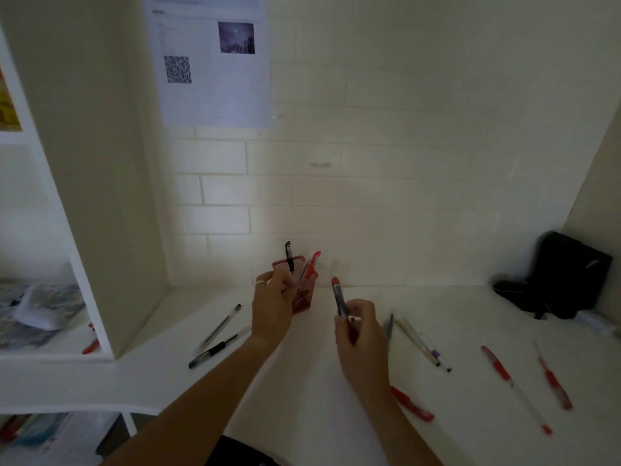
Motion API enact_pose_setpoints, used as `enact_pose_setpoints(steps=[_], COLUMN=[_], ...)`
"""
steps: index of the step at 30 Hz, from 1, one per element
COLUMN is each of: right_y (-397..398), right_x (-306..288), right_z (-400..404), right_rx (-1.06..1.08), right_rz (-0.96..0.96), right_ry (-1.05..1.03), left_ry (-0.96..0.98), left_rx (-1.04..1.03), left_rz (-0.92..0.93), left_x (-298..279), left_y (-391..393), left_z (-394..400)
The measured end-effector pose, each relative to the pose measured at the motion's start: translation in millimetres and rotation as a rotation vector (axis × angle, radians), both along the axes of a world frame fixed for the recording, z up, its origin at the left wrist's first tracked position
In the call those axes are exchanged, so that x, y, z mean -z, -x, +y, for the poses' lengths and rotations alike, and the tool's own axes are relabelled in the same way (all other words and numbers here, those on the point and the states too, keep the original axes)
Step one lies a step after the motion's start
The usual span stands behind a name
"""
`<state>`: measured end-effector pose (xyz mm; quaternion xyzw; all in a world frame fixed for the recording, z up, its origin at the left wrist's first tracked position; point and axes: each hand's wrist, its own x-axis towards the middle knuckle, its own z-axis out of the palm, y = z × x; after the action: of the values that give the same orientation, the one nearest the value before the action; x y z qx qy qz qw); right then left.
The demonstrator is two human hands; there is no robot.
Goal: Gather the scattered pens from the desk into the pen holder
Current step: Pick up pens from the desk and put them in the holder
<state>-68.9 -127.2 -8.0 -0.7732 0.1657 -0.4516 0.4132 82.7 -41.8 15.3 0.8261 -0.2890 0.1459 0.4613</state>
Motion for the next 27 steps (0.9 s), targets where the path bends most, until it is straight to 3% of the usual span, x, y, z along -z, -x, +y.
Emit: enact_pose_setpoints(steps=[7,15,25,27], right_y=[-10.4,-18.4,-49.3,-53.5], right_x=[-43.5,-75.9,-62.1,-66.2], right_z=[-15.0,-11.7,-9.7,-6.4], right_rx=[0.178,0.025,0.096,0.144], right_rz=[-0.092,0.039,0.3,0.28], right_ry=[0.192,0.061,0.336,0.33], left_ry=[0.078,0.212,0.243,0.238], left_rx=[0.021,0.057,0.071,0.074], left_rz=[-0.078,-0.083,-0.039,-0.031], left_x=[16.8,34.9,40.0,39.4], left_y=[20.7,50.5,61.1,61.8], left_z=[2.4,16.3,19.3,19.7])
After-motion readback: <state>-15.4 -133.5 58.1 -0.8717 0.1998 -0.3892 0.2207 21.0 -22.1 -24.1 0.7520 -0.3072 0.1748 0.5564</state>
